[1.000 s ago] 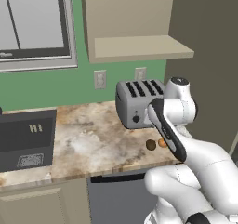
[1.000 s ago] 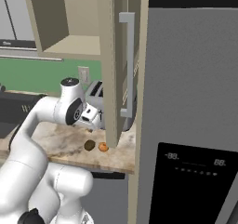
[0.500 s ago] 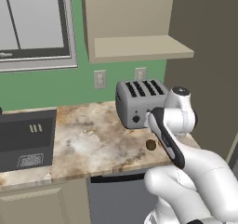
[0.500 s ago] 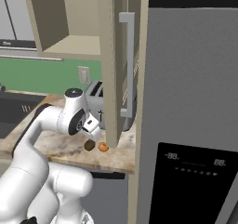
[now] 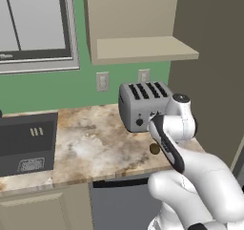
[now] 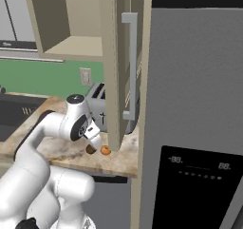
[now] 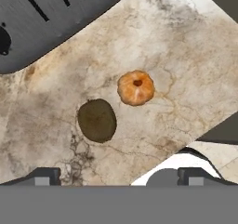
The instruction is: Pick the kiwi, tangerine from the counter and place them in the cabinet. Then close the cabinet.
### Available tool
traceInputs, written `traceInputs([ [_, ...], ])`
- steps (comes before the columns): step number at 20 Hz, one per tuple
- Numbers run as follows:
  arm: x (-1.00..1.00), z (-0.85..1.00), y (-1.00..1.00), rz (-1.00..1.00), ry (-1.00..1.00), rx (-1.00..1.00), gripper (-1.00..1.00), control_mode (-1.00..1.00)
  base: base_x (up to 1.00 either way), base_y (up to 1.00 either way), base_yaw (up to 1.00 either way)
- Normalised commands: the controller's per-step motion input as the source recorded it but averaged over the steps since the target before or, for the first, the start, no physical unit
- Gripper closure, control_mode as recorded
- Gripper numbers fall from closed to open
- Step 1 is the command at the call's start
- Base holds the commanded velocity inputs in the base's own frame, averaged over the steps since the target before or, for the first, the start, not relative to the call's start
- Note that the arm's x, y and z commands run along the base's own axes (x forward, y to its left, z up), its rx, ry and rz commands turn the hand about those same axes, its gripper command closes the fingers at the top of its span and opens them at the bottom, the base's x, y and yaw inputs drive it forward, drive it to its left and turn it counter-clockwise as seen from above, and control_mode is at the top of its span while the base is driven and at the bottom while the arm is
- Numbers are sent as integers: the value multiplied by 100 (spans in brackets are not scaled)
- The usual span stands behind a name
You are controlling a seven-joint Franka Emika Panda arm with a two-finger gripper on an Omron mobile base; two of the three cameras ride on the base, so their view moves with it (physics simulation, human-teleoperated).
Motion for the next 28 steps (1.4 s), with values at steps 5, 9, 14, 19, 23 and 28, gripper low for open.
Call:
traceInputs([
  [5,25,-11,1,-8,7,0,-100,-100,0,0,0],
  [9,32,-18,6,-4,7,0,-100,-100,0,0,0],
  [14,22,-22,7,-2,5,0,-100,-100,0,0,0],
  [19,11,-27,5,-1,1,0,-100,-100,0,0,0],
  [23,0,-30,0,-2,0,0,-100,-100,0,0,0],
  [28,0,-27,1,-1,0,0,-100,-100,0,0,0],
])
